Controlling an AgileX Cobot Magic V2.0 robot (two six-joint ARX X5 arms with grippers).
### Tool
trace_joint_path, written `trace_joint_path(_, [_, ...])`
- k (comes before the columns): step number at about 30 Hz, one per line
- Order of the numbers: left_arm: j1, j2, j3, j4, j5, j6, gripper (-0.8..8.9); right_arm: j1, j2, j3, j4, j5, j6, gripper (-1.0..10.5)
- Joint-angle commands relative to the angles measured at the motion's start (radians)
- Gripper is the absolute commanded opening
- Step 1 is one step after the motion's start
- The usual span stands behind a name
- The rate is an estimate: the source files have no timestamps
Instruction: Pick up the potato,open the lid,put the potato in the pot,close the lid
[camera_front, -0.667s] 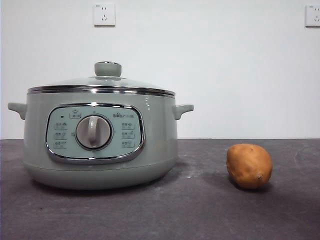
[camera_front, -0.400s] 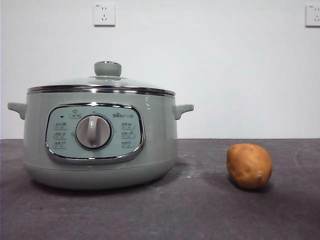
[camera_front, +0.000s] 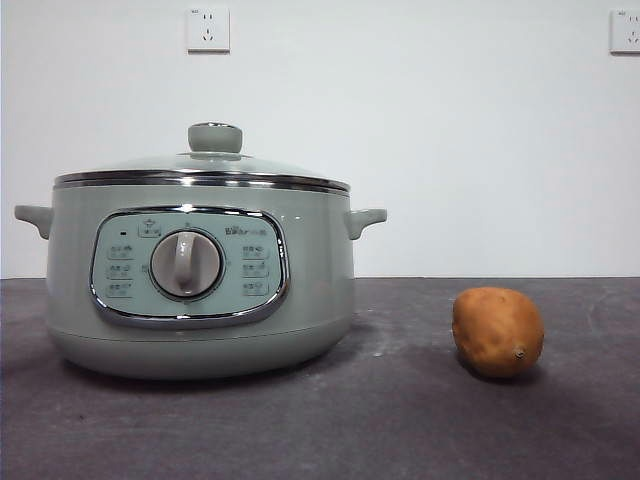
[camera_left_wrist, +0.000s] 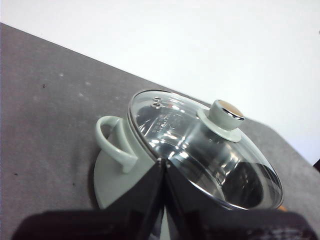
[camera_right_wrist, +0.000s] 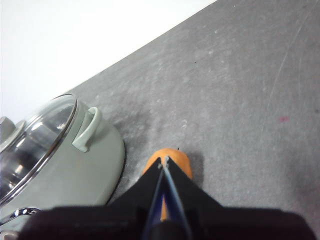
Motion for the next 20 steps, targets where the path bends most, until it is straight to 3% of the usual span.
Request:
trace_joint_path(1, [0.002,0.049,0.071,-0.042,0.006,0.069,-0.08,0.001,0.081,0.098,-0.027,-0.002,-0.081,-0.1])
trace_joint_path(5, [0.002,0.140,0.183,-0.108,0.040,0.148,-0.08,0.001,0.200,0.224,-0.076,-0.035,-0.125,-0.1])
trace_joint_path(12, [0.002,0.320,0.388,-0.224,0.124,0.271,-0.08,0.001,0.402,0.394,-0.139,-0.167,-0.179,-0.1])
trace_joint_path(20, [0.002,0.533,0.589,-0.392,0.263,0.369,-0.04,0.002,0.612,0.534,-0.301,-0.289,-0.335,0.0])
